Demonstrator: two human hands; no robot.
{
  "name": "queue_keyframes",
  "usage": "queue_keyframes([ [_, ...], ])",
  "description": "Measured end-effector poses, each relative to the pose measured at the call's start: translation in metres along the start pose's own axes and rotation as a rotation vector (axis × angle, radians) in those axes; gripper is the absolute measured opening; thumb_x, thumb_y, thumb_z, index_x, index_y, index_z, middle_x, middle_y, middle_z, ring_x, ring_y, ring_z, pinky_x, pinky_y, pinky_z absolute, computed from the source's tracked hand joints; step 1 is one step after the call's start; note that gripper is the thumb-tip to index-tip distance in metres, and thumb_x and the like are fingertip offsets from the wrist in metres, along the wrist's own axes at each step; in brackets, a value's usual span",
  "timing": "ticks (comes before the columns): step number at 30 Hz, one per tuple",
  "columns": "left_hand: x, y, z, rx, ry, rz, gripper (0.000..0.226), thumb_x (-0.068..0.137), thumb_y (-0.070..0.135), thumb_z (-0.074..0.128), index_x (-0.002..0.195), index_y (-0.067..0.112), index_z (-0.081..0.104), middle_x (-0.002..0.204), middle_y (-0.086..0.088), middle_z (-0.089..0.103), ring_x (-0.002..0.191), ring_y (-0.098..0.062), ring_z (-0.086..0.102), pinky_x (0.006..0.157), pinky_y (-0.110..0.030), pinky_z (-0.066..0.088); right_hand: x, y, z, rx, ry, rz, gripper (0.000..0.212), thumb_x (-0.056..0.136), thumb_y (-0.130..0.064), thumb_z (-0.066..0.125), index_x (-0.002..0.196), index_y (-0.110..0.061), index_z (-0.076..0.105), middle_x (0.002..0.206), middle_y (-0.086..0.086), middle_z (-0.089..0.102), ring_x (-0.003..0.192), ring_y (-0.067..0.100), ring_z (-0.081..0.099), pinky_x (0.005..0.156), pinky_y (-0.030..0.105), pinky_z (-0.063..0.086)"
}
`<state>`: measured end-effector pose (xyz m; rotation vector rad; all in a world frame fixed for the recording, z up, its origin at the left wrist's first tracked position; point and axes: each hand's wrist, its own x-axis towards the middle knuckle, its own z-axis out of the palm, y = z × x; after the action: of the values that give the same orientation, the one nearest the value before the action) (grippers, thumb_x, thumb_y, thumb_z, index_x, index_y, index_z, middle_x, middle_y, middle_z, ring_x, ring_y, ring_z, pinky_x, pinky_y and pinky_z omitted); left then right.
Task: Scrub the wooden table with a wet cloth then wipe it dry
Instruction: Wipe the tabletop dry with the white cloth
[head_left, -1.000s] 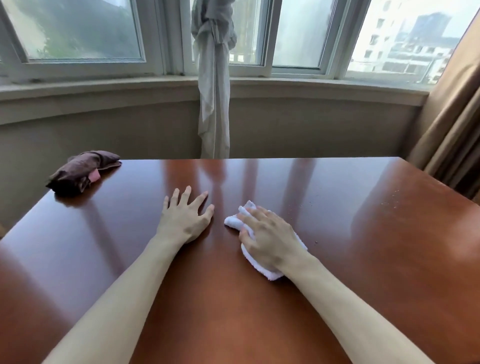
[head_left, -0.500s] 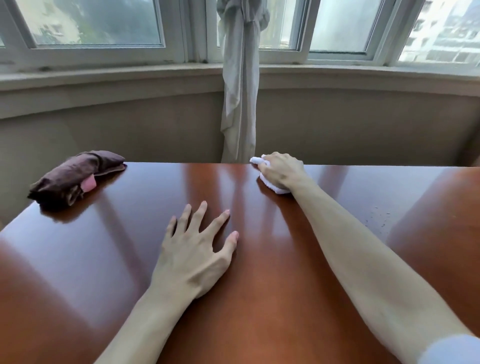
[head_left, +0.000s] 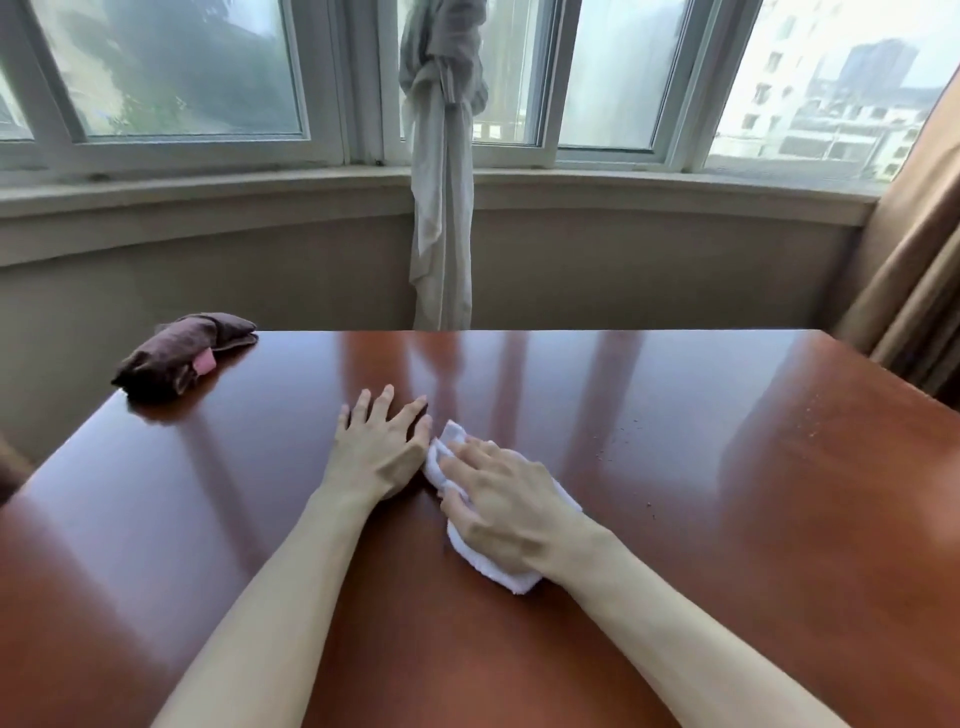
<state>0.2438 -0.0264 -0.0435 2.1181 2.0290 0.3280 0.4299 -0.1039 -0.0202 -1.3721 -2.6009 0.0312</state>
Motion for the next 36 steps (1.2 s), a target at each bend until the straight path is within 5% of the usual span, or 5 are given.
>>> queue_keyframes([
  [11, 0.002, -0.002, 0.006, -0.059, 0.078, -0.013, 0.055, 0.105, 0.045, 0.011, 0.158, 0.037, 0.024, 0.168, 0.000, 0.017, 0.155, -0.025, 0.008, 0.126, -0.047, 0.003, 0.103, 0.054, 0.019, 0.086, -0.044, 0.157, 0.045, 0.098, -0.046, 0.034, 0.141, -0.040, 0.047, 0.157, -0.012, 0.040, 0.143, 0.016, 0.039, 0.106, 0.041, 0.039],
  [14, 0.002, 0.000, 0.007, -0.040, 0.104, -0.021, 0.058, 0.103, 0.055, 0.017, 0.158, 0.038, 0.023, 0.168, 0.005, 0.014, 0.155, -0.020, 0.004, 0.126, -0.042, 0.000, 0.161, 0.083, 0.023, 0.099, -0.035, 0.161, 0.030, 0.094, -0.046, 0.030, 0.111, -0.054, 0.054, 0.137, -0.016, 0.050, 0.130, 0.018, 0.050, 0.088, 0.040, 0.043],
  [21, 0.006, -0.003, 0.011, 0.016, 0.098, -0.035, 0.067, 0.096, 0.070, 0.018, 0.158, 0.045, 0.011, 0.168, 0.012, 0.003, 0.155, -0.014, -0.007, 0.126, -0.040, -0.003, 0.272, 0.139, 0.036, 0.054, -0.022, 0.336, 0.044, 0.091, -0.050, 0.029, 0.116, -0.048, 0.065, 0.119, -0.003, 0.063, 0.108, 0.026, 0.059, 0.077, 0.040, 0.036],
  [30, 0.006, -0.002, 0.006, 0.011, 0.053, -0.025, 0.070, 0.096, 0.069, 0.023, 0.159, 0.041, 0.017, 0.169, 0.007, 0.006, 0.156, -0.017, -0.003, 0.126, -0.041, -0.003, 0.160, 0.093, 0.021, -0.092, -0.067, 0.086, 0.043, 0.096, -0.040, 0.038, 0.139, -0.038, 0.039, 0.145, 0.011, 0.047, 0.141, 0.028, 0.036, 0.102, 0.047, 0.047],
  [36, 0.001, -0.001, 0.000, -0.031, 0.034, -0.040, 0.063, 0.099, 0.057, 0.027, 0.159, 0.039, 0.021, 0.170, 0.000, 0.008, 0.156, -0.023, -0.002, 0.126, -0.044, -0.003, 0.052, 0.032, 0.002, 0.035, -0.059, 0.225, 0.058, 0.094, -0.050, 0.024, 0.147, -0.034, 0.040, 0.161, 0.001, 0.034, 0.145, 0.023, 0.035, 0.111, 0.041, 0.034],
])
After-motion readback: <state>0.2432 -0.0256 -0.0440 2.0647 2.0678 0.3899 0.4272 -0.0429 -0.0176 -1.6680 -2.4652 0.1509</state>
